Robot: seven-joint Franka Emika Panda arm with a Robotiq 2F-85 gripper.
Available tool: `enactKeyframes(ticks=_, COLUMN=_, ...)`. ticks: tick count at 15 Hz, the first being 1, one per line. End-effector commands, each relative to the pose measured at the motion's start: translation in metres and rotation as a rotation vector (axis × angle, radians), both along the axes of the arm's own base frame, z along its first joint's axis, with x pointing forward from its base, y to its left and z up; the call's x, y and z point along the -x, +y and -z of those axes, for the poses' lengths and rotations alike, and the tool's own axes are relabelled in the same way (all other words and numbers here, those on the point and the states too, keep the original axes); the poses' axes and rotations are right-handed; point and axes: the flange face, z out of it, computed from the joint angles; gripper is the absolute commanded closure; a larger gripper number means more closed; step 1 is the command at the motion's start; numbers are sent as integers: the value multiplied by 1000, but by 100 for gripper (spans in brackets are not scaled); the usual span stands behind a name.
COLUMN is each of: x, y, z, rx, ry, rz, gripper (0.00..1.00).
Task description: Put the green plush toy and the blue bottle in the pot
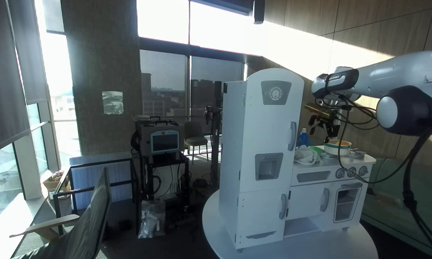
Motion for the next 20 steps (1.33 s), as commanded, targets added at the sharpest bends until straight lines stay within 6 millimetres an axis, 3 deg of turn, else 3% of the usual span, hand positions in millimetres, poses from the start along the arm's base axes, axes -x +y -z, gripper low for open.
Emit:
enactKeyframes(ticks=1, x=-24, y=-18, z=10, rx=-7, ry=-60, rz=49, gripper=0)
enactKeyframes(ticks=8, x=-53, y=-39, z=29, rx=77, ry=-131, rz=131, gripper=0)
enactKeyframes(ticks=16, x=-44, y=-49, z=38, rx=117, ry=-33, rz=179, gripper=0)
enactKeyframes(ticks=20, x=-43, y=-44, z=48, rx=88, ry=-6, rz=167, gripper=0)
